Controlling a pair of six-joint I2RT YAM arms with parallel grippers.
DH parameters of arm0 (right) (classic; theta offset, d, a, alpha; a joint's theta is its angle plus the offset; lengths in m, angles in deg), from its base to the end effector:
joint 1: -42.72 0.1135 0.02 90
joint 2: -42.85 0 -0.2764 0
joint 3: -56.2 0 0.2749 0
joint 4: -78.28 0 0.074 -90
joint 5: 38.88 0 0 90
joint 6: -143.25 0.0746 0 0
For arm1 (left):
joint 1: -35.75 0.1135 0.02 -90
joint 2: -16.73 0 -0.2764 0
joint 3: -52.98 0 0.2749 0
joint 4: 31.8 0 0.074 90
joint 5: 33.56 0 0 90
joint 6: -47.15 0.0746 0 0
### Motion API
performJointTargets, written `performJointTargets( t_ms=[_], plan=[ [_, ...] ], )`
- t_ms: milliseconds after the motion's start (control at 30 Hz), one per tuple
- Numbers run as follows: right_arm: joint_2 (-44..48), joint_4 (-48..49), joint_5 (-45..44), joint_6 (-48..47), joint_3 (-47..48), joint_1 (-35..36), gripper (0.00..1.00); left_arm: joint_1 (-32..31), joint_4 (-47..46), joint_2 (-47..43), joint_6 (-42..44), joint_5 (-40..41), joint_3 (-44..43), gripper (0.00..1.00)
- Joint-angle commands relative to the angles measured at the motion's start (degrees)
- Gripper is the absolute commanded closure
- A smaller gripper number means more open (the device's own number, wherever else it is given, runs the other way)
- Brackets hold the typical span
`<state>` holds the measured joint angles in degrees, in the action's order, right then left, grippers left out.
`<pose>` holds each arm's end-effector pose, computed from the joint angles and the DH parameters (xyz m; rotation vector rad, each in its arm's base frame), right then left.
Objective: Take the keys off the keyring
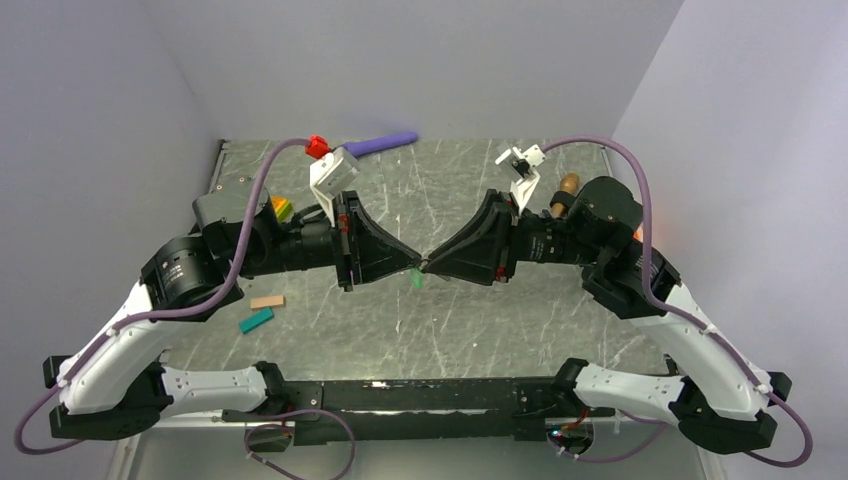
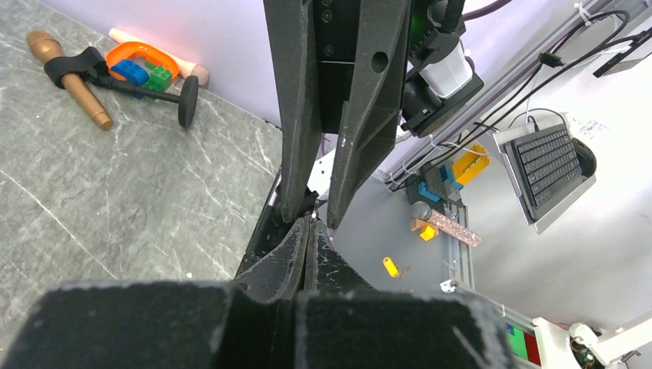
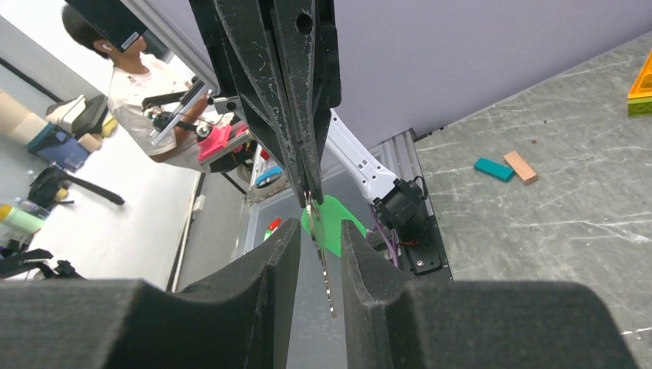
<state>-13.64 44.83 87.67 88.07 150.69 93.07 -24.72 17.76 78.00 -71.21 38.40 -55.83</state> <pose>0.1046 0.1958 0.5238 -0.8091 1.5582 1.6133 0.0871 -0.2007 0.5536 0.7580 1.6429 -1.4110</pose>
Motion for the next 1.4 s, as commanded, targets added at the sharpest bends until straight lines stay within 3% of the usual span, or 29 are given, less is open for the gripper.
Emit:
performJointTargets(
  t_ms=[0,600,800,833,1000,1033,1367],
  plan=[
    [-0.3,4.4,1.6,1.4,0.2,0.2,0.72,-0.4,-3.5,-1.6,-1.3,1.3,0.7,1.00],
    [-0.2,5.5,0.0,2.1,-0.3,0.4,1.00,-0.4,-13.3,-4.8,-4.5,4.4,7.5,1.00],
    [0.3,6.8,-0.6,2.6,-0.8,0.4,1.00,-0.4,-15.4,-4.9,-5.3,4.1,8.5,1.00],
    [0.4,6.8,-0.7,2.5,-0.8,0.4,0.98,-0.4,-15.4,-4.9,-5.3,4.1,8.4,1.00],
    [1.4,7.0,-1.5,2.4,-1.1,0.4,0.48,-0.4,-14.6,-5.0,-5.2,4.2,8.1,1.00],
    [1.7,7.2,-1.6,2.4,-1.3,0.4,0.45,-0.4,-14.7,-5.1,-5.2,4.2,8.0,1.00],
    [0.5,9.1,-0.7,3.4,-1.3,0.4,0.50,-0.4,-16.0,-4.8,-5.8,3.2,8.5,1.00]
  ],
)
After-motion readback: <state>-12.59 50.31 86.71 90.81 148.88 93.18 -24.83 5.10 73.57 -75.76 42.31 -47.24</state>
